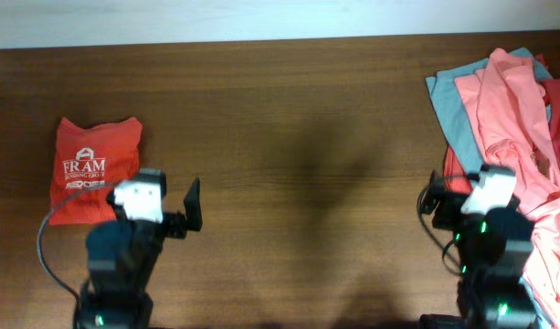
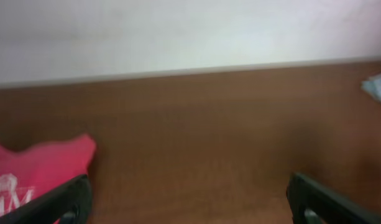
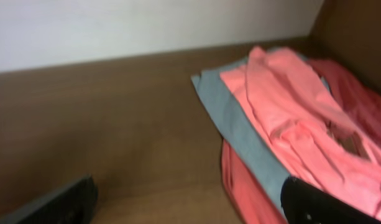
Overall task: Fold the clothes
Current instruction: 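Reach the right gripper into the pink shirt pile and grasp a shirt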
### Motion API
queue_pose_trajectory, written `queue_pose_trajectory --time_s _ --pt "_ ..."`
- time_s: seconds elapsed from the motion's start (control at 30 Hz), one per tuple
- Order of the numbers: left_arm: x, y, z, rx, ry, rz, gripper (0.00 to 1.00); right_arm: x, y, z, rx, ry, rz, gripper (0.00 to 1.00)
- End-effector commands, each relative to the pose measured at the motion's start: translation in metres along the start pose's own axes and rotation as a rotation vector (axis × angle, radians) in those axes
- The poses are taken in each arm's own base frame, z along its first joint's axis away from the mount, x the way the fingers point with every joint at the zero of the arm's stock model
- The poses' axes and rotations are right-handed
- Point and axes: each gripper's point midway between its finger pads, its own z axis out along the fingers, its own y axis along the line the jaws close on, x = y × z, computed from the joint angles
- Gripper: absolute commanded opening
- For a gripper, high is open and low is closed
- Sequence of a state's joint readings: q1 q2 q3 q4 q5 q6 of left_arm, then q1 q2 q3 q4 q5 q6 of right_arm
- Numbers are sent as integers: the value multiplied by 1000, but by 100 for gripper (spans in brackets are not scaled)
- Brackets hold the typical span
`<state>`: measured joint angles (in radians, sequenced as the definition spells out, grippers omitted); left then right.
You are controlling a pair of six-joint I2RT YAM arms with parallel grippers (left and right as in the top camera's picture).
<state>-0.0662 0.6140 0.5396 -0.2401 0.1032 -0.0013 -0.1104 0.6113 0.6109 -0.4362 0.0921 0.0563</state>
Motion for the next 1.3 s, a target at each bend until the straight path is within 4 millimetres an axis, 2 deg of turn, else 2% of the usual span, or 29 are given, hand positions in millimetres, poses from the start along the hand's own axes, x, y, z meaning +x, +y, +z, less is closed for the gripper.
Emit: queue_pose_trajectory --time_s 0.0,0.17,0.27,0.37,0.47,0.5,0.6,0.67,0.7,0.8,0.9,1.17,1.27 --pt "-19 -1 19 14 104 -5 100 -26 -11 17 59 110 17 99" --pt "-24 2 42 16 303 -15 100 -41 -28 51 113 349 28 99" --pt "-23 2 51 17 383 -24 100 -52 -37 72 134 393 30 99" --pt "-22 3 57 17 416 -28 100 -56 -70 105 208 410 68 99" --pt "-22 3 57 17 416 -28 100 -38 -106 134 265 441 124 99" --pt "-22 3 57 17 416 -28 100 -26 -118 147 271 466 147 97" --pt "-22 3 57 17 416 -28 99 10 -140 166 302 554 182 71" --pt "-22 3 57 17 416 -28 99 31 -150 177 322 599 217 70" --pt "-22 3 57 17 415 -28 100 44 -157 185 338 618 255 77" --pt "-22 3 57 17 415 -28 100 60 -158 203 311 626 280 77" --pt "-22 3 57 17 415 -28 99 63 -149 223 239 595 298 76" --pt "-22 3 57 17 415 -28 100 67 -152 233 242 582 296 69" --pt "-22 3 57 17 415 -28 100 79 -151 237 241 610 301 67"
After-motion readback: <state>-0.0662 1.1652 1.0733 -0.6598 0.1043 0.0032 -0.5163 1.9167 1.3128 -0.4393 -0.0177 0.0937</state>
